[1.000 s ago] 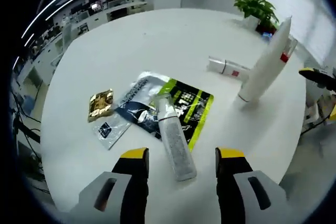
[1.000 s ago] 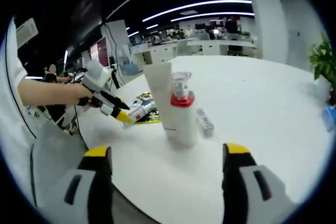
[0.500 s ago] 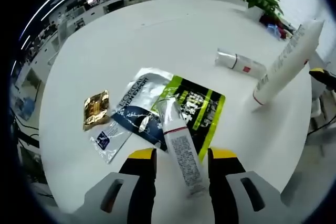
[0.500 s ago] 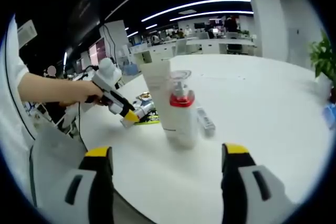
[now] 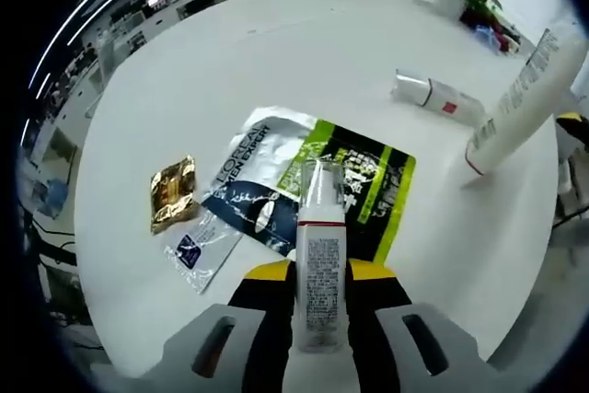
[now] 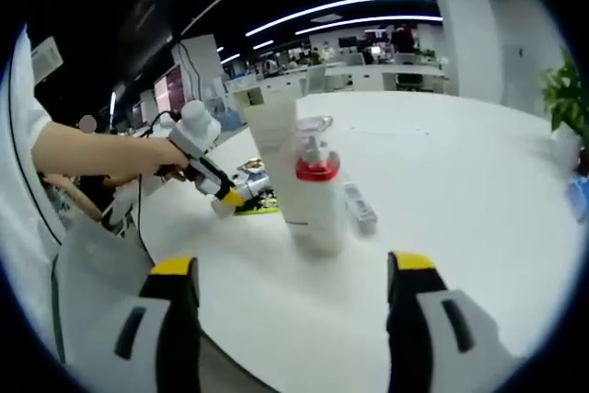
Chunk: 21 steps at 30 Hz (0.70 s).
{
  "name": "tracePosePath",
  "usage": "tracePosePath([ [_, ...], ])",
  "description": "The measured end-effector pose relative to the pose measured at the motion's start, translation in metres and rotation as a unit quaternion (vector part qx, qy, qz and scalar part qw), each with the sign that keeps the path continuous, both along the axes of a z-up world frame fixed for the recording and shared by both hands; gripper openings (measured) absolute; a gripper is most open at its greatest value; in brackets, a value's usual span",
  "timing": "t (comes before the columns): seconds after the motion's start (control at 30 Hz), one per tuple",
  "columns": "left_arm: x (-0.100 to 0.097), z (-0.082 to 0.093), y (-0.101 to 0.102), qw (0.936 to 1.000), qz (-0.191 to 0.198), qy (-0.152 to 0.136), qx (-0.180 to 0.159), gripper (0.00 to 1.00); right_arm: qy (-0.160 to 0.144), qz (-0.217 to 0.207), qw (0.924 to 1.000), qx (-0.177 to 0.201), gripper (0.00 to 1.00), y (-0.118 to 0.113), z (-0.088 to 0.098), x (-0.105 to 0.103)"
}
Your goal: Arrange the skincare products in the storage area until every visible bottle or jar stands upright without overlapping.
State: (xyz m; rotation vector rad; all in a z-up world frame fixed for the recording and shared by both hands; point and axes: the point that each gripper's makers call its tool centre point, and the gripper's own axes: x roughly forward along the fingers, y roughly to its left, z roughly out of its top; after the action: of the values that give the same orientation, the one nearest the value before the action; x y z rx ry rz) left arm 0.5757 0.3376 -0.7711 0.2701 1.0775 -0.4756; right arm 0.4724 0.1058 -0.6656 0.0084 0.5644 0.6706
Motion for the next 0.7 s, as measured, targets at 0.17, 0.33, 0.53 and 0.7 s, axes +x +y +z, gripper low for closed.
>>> tracePosePath([
  [0.17,-0.001,0.0,0.001,0.9997,0.016,-0.002,-0.017,0.17,-0.002,0.006,1.0,0.0,0.84,0.005,0.002,-0.001],
  [0.33,-0.006,0.003,0.005,0.9991,0.03,-0.001,-0.029,0.17,-0.005,0.011,0.9999,0.0,0.84,0.007,0.005,-0.002],
  [0.53,-0.015,0.012,0.007,0.9957,0.063,-0.004,-0.068,0.17,-0.007,0.014,0.9998,0.013,0.83,0.012,0.011,-0.005],
  [0.7,-0.024,0.021,0.005,0.9913,0.082,-0.011,-0.103,0.17,-0.007,0.016,0.9995,0.027,0.82,0.016,0.017,-0.009],
])
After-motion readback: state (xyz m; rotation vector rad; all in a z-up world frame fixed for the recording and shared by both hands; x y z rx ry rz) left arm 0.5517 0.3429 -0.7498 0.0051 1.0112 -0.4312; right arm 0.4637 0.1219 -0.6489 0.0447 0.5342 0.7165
